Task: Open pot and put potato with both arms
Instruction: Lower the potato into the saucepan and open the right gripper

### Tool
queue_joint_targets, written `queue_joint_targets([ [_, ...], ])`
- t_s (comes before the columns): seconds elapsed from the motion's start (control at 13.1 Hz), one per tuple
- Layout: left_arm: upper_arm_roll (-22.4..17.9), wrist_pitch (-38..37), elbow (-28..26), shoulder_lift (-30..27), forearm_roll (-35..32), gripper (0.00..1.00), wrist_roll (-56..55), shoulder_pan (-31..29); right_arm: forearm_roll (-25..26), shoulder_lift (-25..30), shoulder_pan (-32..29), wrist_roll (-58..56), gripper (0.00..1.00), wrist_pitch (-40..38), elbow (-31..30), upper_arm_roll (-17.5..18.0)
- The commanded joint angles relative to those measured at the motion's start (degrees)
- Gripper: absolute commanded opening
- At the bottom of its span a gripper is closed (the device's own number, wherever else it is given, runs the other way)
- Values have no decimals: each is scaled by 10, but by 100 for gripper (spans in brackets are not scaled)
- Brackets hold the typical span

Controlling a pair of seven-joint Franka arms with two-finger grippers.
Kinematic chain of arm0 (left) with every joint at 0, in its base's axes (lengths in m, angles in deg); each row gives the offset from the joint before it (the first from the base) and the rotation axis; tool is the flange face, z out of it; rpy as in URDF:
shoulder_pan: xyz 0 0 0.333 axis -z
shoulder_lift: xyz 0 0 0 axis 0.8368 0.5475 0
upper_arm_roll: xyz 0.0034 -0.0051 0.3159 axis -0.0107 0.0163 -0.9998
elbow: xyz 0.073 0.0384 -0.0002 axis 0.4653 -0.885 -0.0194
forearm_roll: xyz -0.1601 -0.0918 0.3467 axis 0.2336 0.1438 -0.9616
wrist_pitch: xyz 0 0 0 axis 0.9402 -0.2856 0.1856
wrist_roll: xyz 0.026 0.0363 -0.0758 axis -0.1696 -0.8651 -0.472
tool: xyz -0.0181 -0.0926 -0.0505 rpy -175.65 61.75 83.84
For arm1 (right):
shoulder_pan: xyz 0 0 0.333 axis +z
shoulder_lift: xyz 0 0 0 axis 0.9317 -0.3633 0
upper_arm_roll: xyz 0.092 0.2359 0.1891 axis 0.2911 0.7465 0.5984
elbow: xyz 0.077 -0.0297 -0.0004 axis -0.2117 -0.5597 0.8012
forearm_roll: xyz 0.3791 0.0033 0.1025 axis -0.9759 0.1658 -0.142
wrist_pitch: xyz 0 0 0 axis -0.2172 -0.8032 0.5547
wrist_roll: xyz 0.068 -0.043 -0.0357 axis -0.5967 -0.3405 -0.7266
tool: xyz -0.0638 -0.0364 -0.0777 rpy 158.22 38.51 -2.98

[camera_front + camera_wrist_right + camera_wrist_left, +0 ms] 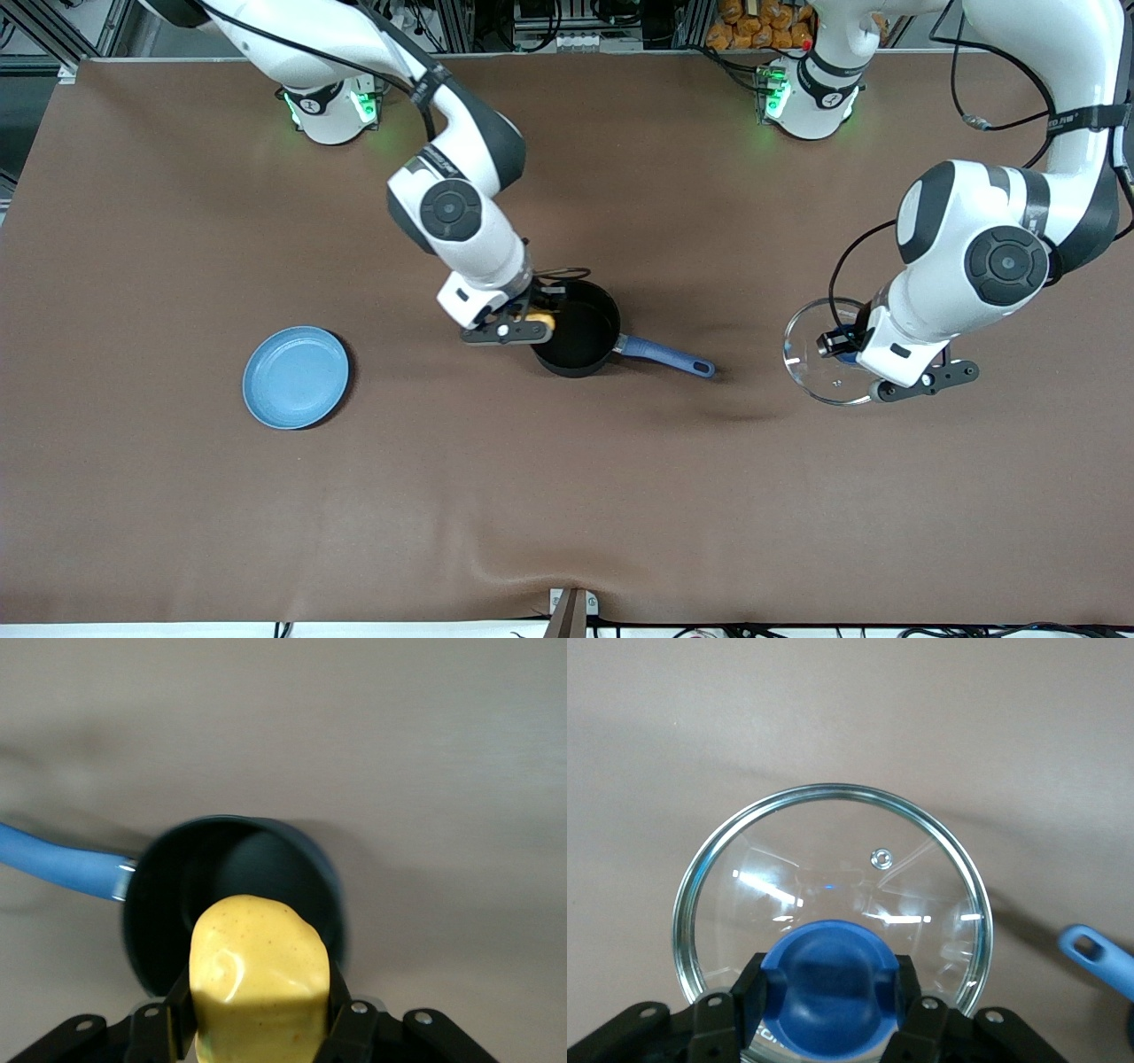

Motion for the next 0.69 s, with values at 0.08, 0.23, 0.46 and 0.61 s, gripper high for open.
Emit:
queue_joint_targets([
  [0.08, 7, 82, -77, -21, 2, 0, 50, -41, 58, -61, 42, 65, 17, 57, 23, -8],
  [0.23, 7, 135, -116, -19, 2, 0, 59, -51, 82, -81, 57, 83, 16, 57, 39, -11],
  [0.46, 7, 165, -142, -15, 2, 0, 64, -53, 100, -98, 60, 84, 15, 57, 45, -11],
  [0.61, 7, 192, -164, -15, 2, 0, 64, -56, 100, -105, 70, 84, 15, 57, 50, -27],
])
